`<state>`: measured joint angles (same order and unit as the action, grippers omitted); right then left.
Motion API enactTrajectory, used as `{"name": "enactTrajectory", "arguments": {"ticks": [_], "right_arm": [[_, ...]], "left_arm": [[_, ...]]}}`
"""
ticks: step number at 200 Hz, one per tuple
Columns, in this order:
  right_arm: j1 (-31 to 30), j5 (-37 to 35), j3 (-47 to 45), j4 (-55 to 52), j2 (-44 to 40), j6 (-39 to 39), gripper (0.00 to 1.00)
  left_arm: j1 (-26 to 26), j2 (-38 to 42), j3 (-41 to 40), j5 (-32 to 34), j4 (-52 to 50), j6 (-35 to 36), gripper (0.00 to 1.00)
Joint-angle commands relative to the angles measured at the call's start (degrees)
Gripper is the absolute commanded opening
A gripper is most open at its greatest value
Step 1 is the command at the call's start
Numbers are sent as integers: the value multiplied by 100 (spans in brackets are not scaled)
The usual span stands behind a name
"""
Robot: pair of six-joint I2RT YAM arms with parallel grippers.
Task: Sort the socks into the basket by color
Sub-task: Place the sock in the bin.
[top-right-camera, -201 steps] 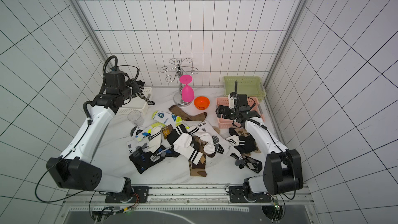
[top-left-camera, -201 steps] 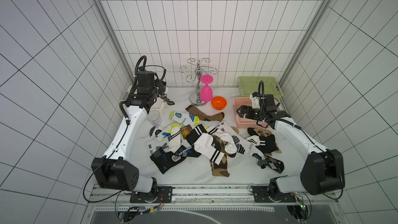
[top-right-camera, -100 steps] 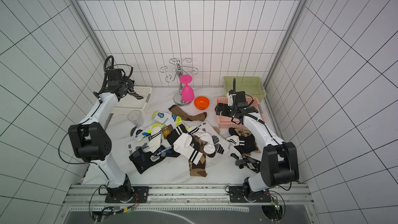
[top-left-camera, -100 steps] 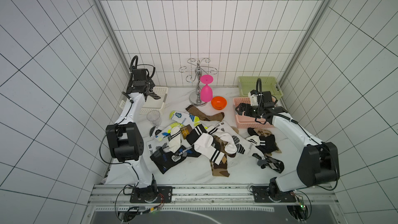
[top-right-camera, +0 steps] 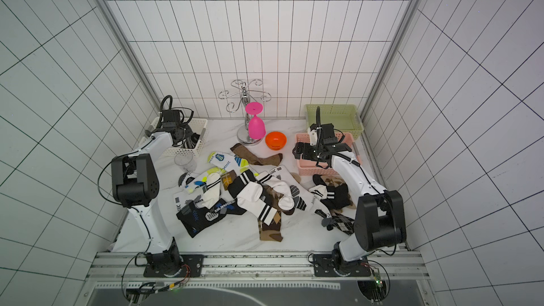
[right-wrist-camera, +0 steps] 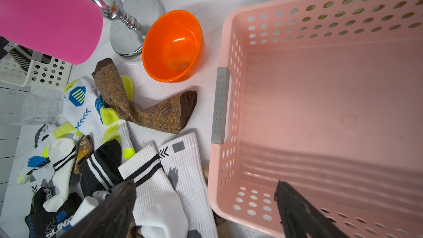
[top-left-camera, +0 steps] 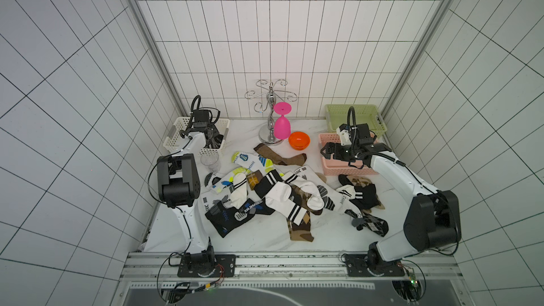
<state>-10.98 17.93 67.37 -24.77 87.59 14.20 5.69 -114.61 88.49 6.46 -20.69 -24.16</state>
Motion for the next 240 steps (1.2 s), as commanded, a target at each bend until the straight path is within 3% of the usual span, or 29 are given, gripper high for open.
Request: {"name": "enactTrajectory", "arguments": {"ticks": [1, 30, 78, 97, 139, 161, 180, 240], "right_arm": [[-61, 114, 678, -177, 48, -128, 97], [-92, 149, 699, -180, 40, -160, 97], [-241, 231, 677, -342, -73, -257, 93], [-404, 331, 643, -465, -113, -400, 83], [-1105, 373, 439, -703, -163, -671, 72], [-1514, 195, 189, -749, -158, -669, 68], [-1794, -35, -65, -877, -87, -623, 58], [-2109, -1024, -1148, -714, -199, -136, 58]], "left_arm": [[-81, 323, -77, -93, 223, 33, 55], [-176, 698, -119, -210, 231, 85, 64], [-560, 1610, -566, -491, 252, 148, 65], [-817, 2030, -908, -513, 215, 157, 65], [-1381, 2996, -1916, -497, 84, -1, 65], [-1698, 3461, -2483, -609, 68, -160, 65], [-2058, 3797, -2909, -544, 51, -298, 65], [-2714, 4352, -3687, -697, 180, -668, 65]]}}
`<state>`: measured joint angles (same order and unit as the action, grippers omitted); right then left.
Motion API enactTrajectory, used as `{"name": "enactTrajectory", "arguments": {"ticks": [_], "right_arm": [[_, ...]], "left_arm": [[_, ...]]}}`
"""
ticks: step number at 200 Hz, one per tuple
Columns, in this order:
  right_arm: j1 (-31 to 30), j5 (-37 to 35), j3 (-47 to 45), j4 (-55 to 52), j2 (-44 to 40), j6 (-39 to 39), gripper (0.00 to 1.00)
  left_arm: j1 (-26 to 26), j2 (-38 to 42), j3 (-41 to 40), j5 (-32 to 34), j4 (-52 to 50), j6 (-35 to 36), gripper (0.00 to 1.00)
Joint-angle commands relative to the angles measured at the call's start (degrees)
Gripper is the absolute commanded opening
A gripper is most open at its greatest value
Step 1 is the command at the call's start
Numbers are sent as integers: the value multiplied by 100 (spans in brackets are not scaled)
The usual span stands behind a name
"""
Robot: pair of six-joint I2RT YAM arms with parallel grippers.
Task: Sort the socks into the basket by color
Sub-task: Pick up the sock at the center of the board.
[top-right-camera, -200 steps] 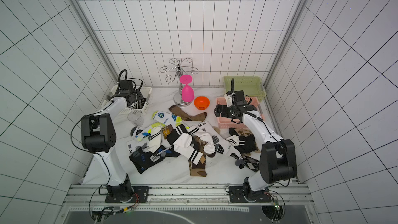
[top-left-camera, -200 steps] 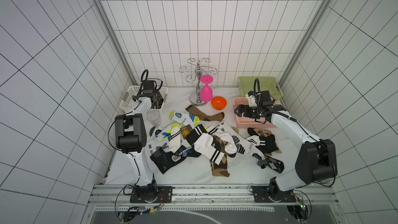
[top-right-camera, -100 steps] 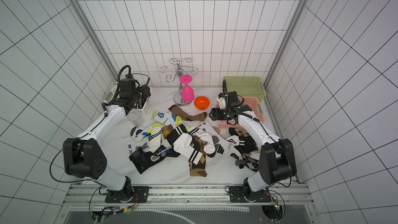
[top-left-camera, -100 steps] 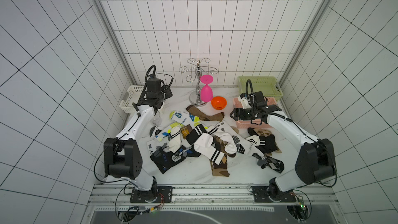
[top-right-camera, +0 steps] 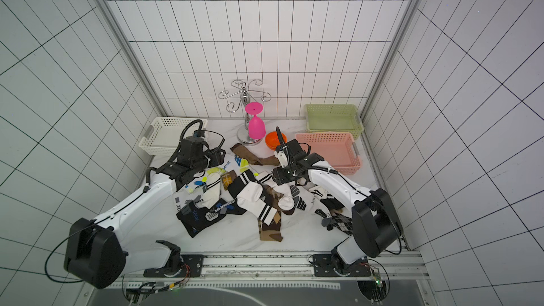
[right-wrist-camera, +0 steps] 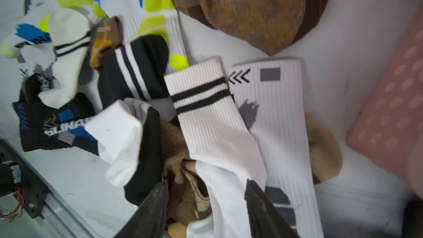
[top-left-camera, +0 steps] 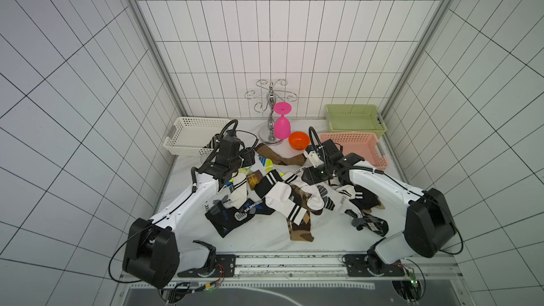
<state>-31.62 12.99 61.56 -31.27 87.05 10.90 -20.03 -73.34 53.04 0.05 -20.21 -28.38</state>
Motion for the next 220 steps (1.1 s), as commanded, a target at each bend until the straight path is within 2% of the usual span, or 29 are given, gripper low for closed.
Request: {"name": "enactTrajectory", "arguments": {"ticks": [1, 50, 93, 117, 126, 176, 220], "right_arm": [[-46, -537, -588, -64, -140, 198, 58], [-46, -487, -1009, 401, 146, 334, 57], [-50, -297, -944, 453, 120, 343, 10], [-61, -393, -799, 266, -4, 335, 5], [-63, -419, -724, 168, -90, 334, 0], [-50, -640, 67, -271, -818, 349, 0], [-55, -692, 660, -584, -1044, 376, 0]], "left_arm": [[-154, 229, -152, -48, 140, -246, 65], [-497, 313, -232, -14, 72, -340, 65], [-538, 336, -308, 11, 66, -363, 65], [-550, 312, -303, -5, 74, -366, 65], [-563, 310, -302, -3, 66, -366, 65], [-603, 380, -304, 16, 41, -309, 65], [-657, 426, -362, -1, 29, -313, 65]]}}
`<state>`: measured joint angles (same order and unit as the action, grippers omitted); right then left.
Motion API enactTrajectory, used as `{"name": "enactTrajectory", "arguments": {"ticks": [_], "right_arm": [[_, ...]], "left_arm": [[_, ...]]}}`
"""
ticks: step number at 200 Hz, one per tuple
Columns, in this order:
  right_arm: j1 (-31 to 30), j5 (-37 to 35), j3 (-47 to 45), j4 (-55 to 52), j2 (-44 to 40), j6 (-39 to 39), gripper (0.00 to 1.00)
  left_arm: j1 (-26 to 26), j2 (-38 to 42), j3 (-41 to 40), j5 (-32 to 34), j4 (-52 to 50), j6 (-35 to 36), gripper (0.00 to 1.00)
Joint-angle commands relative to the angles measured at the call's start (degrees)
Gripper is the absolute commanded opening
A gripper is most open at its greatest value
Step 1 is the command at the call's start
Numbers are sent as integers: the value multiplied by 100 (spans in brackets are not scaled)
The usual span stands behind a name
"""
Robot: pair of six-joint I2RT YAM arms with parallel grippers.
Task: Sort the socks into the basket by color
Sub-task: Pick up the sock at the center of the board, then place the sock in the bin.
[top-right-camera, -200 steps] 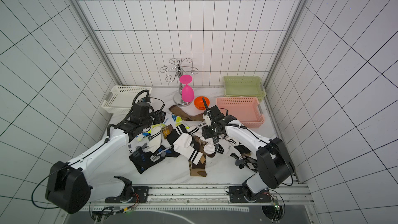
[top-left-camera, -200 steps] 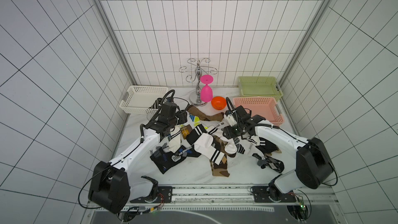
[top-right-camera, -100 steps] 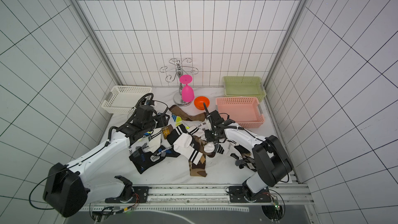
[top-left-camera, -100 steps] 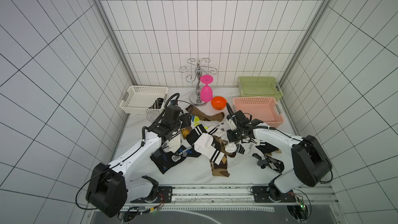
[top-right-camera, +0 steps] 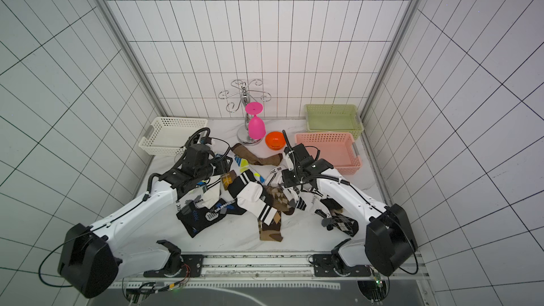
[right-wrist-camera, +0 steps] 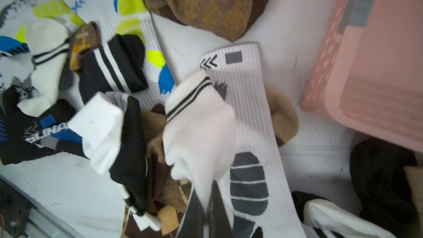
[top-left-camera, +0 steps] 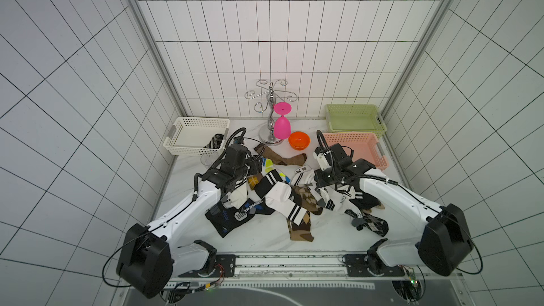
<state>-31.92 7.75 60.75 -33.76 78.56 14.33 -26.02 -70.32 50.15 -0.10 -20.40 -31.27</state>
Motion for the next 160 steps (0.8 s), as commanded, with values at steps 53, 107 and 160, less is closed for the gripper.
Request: {"name": "enactTrajectory", "arguments": {"ticks": [53, 107, 160], "right_arm": [[509, -546, 1454, -166, -626, 249, 0], [1772, -519, 1826, 259, -389, 409, 0], [2521, -266, 1663, 943, 446, 692, 0]], "left_arm": [[-164, 180, -50, 76, -22, -7, 66], [-330, 202, -36, 195, -130, -7, 66], [-405, 231, 17, 284, -286, 57, 66]]}}
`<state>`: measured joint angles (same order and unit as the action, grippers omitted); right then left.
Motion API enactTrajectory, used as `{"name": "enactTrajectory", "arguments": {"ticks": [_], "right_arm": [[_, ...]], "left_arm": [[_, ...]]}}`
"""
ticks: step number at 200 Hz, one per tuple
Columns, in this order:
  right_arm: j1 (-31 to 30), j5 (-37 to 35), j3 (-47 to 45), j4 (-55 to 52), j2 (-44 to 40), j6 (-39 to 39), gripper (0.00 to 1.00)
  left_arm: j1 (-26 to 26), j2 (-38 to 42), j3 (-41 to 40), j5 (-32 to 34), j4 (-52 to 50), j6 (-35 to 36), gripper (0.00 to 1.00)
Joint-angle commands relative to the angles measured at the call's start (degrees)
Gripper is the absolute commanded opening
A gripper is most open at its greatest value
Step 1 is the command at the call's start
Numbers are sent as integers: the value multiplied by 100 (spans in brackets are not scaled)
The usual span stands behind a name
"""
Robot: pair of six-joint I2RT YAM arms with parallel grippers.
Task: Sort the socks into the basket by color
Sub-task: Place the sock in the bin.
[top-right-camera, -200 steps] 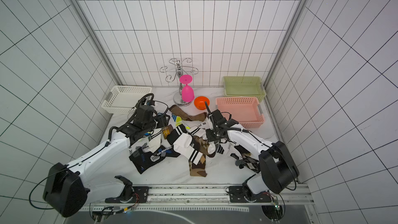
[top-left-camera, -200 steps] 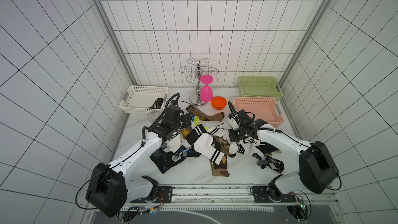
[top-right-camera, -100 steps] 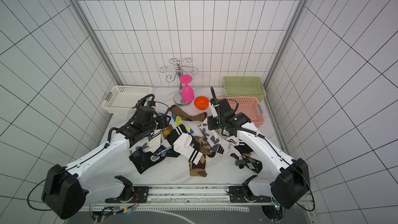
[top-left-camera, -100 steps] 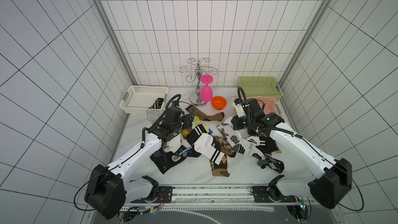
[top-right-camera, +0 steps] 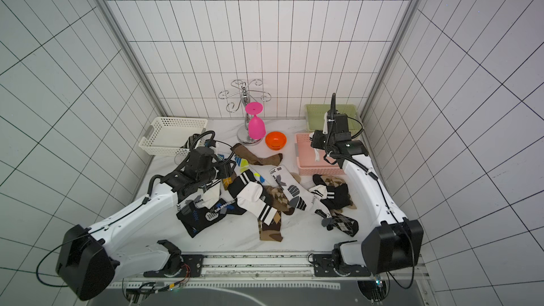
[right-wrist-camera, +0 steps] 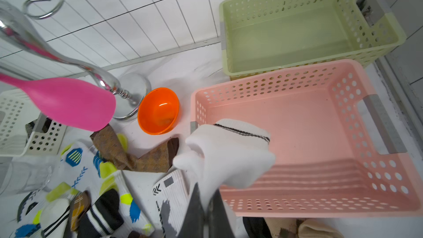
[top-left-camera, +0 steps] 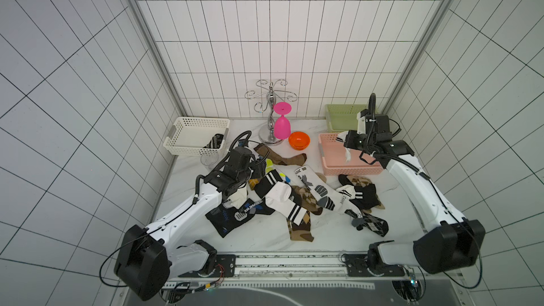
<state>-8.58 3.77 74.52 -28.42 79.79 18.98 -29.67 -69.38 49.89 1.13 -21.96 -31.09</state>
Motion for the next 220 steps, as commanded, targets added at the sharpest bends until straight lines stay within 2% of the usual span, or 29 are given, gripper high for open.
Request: {"name": "enactTrajectory", "arguments": {"ticks": [1, 57, 100, 112, 134, 183, 220], "right_arm": [[197, 132, 280, 427, 343, 232, 0], [388, 545, -200, 997, 1494, 501, 0], [383, 643, -512, 1291, 1775, 530, 1], [383, 681, -531, 1270, 1839, 525, 6], [384, 790, -594, 1260, 1837, 538, 24], [362, 809, -640, 1238, 1566, 524, 53], [255, 774, -598, 1110, 1229, 458, 71]], "left_arm": [[-39, 136, 41, 165, -136, 45, 66], [-74, 162, -18, 180, -365, 69, 68], [-116, 171, -80, 204, -614, 26, 69], [-135, 162, -103, 204, -689, 12, 69], [-170, 138, -173, 191, -771, -45, 69], [-327, -111, -304, 176, -779, -224, 69], [-528, -518, -323, 152, -687, -331, 69]]}}
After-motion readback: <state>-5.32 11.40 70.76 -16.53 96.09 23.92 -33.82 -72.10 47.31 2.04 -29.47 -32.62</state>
